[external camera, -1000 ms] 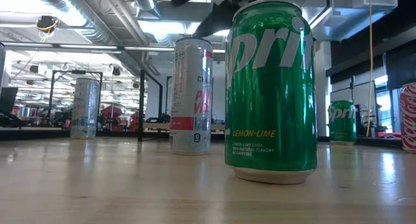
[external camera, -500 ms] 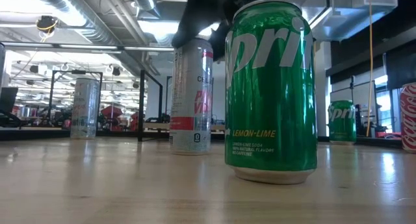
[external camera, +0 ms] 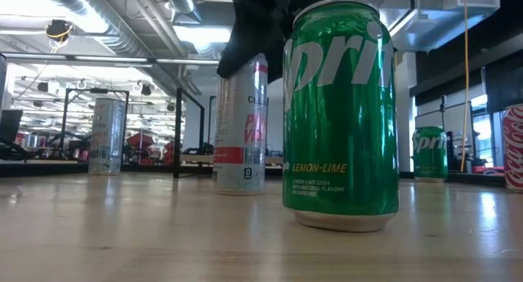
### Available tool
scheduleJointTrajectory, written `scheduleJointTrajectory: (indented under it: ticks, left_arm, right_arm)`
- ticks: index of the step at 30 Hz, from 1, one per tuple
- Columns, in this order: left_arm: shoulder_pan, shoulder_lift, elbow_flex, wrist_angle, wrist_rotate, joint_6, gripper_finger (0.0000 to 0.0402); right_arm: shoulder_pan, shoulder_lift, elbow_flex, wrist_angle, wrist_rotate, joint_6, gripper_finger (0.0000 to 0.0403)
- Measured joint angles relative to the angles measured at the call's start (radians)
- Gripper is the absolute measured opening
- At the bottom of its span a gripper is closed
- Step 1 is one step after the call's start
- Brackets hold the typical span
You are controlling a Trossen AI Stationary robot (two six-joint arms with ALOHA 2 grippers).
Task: Place canned beverage on shelf
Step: Put the white pink soda can on the shelf aligned with the other white pink soda can
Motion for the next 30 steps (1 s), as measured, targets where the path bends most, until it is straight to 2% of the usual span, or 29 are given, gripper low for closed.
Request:
scheduleJointTrajectory:
  ticks: [3,11,18,25,30]
  left_arm:
    - [0.0,0.0,0.0,0.0,0.0,0.0,0.0298]
    - [0.0,0.0,0.0,0.001,0.0,-0.002,0.0298]
    - [0.0,0.0,0.0,0.002,-0.001,-0.002,0.0298]
    - [0.0,0.0,0.0,0.009,-0.028,-0.006,0.0298]
    - [0.0,0.0,0.0,0.012,-0.028,-0.006,0.0298]
  right_arm:
    - [0.0,-0.002,0.0,-0.003,-0.001,0.014,0.0221]
    - [0.0,-0.074,-0.001,-0.053,0.021,0.024,0.0221]
    - [-0.009,-0.2,-0.001,-0.184,0.135,0.061,0.0236]
    - [-0.079,-0.333,0.0,-0.348,0.237,0.103,0.0229]
    - [-0.167,-0.396,0.0,-0.418,0.248,0.126,0.0234]
